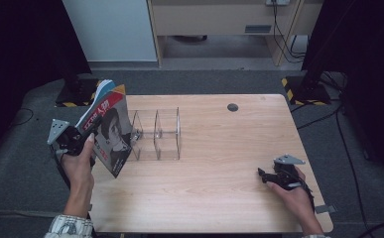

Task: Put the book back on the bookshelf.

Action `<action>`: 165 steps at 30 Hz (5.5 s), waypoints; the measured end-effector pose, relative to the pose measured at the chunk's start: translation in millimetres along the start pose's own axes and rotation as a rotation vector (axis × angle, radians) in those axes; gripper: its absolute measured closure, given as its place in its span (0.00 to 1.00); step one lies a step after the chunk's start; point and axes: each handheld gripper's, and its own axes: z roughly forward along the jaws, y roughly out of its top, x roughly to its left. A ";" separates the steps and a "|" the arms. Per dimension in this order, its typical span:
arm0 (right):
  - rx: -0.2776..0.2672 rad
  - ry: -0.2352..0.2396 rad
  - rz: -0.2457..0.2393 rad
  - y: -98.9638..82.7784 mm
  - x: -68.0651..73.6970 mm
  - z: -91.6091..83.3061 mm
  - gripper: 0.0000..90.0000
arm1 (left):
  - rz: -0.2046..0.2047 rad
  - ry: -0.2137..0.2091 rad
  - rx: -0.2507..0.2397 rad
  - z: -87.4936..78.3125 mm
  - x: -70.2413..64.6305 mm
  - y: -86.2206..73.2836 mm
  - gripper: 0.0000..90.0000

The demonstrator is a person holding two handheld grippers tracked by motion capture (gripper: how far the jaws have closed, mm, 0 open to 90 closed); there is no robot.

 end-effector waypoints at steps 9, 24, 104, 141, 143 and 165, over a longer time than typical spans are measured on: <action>0.000 0.000 -0.001 0.0 -0.1 0.0 0.29 | 0.007 0.007 -0.009 -0.9 -1.7 -1.3 0.56; 0.000 0.000 -0.001 0.0 -0.1 0.0 0.28 | 0.042 0.009 -0.008 -3.0 -6.8 -3.8 0.36; -0.002 -0.002 -0.002 -0.1 0.5 0.2 0.28 | 0.085 -0.016 0.103 -32.3 -14.3 -54.9 0.05; 0.000 0.003 -0.007 -0.2 0.9 -0.1 0.28 | 0.144 -0.052 0.185 -55.0 -19.3 -74.4 0.05; -0.001 0.002 -0.005 -0.1 1.0 0.0 0.28 | 0.147 -0.054 0.188 -57.2 -20.2 -75.4 0.05; 0.000 0.002 -0.002 -0.2 1.6 0.0 0.28 | 0.162 -0.081 0.228 -80.6 -34.7 -85.3 0.08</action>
